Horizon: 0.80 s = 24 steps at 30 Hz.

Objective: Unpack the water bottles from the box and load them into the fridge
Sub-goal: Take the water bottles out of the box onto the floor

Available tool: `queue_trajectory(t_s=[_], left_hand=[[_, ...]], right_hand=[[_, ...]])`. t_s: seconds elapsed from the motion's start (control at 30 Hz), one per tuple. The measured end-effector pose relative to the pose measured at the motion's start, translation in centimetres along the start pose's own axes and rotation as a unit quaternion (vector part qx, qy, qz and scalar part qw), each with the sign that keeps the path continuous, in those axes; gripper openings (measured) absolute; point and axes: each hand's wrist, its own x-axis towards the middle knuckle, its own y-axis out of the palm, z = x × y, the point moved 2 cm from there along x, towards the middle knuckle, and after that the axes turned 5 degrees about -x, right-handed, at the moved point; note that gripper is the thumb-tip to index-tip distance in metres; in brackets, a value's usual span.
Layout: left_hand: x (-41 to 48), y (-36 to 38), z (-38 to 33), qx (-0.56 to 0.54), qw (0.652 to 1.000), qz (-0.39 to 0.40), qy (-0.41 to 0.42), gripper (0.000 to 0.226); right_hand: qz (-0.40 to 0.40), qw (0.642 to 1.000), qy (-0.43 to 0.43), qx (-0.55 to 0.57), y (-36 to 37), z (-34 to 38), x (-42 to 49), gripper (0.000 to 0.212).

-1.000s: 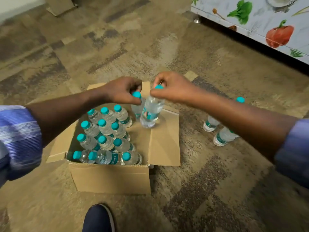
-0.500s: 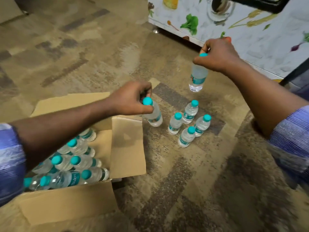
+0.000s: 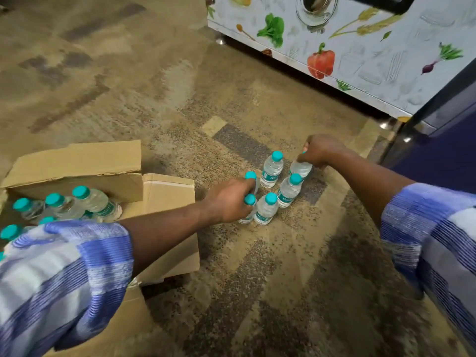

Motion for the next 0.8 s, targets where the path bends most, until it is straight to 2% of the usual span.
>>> queue_trajectory(t_s=[0.17,0.3,0.37,0.43,0.53,0.63,0.8], left_hand=[[-0.1,1.0,0.1,-0.008,1.0,0.008,-0.005,0.016],[0.3,0.2,0.9,0.024,0.999,0.038,-0.013,0.032],[0.2,-0.8,1.4,0.023,0.998,0.056,-0.017,0.042],[-0.1,-2.3,2.1,0.007,0.996,0.084,-0.028,0.042],[-0.8,-5.7,3.9,0.015,0.988,0.142,-0.053,0.035],[-2.6,-9.6,6.9,0.086,0.972,0.197,-0.093,0.034],[-8.1,-13.0,12.1,0.177,0.904,0.333,-0.201,0.041]], right_hand=[[0.017,0.999,-0.02,-0.037,1.5,0.7,0.5,0.034],[0.056,0.996,-0.018,-0.069,0.7,1.3,0.8,0.035],[0.046,0.991,-0.021,-0.12,0.0,2.1,0.7,0.039],[0.004,0.983,-0.049,-0.179,-1.1,3.7,0.2,0.044],[-0.037,0.971,-0.144,-0.185,-3.1,7.9,-1.7,0.042],[-0.03,0.946,-0.281,-0.16,-4.1,14.1,-5.4,0.033],[0.039,0.885,-0.454,-0.097,-1.5,24.0,-13.3,0.024]])
